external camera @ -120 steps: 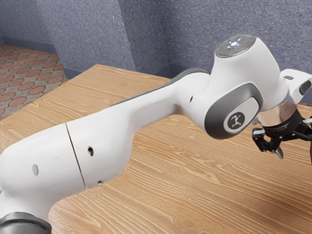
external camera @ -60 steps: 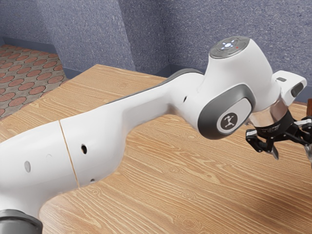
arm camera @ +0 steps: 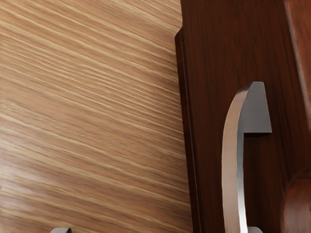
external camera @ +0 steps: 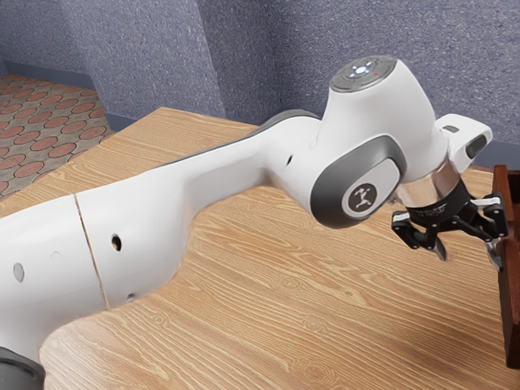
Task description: Pull the drawer handle with one arm to open the drawer
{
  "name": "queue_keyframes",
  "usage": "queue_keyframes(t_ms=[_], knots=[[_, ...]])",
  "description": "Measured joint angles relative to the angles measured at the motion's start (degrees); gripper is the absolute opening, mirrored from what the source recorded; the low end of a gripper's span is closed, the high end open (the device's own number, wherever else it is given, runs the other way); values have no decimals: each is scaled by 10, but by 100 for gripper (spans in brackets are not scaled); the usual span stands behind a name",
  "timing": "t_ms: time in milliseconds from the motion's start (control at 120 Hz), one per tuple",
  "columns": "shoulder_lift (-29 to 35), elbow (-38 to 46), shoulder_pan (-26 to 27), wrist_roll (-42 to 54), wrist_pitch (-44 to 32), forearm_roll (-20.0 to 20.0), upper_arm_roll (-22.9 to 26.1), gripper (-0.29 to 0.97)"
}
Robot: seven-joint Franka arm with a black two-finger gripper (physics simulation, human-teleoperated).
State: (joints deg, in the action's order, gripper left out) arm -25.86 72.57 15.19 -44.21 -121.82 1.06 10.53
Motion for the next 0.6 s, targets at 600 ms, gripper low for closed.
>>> queue_keyframes(t_ms=[600], knots=[[25,34,-17,7,-11,5,-12,42]])
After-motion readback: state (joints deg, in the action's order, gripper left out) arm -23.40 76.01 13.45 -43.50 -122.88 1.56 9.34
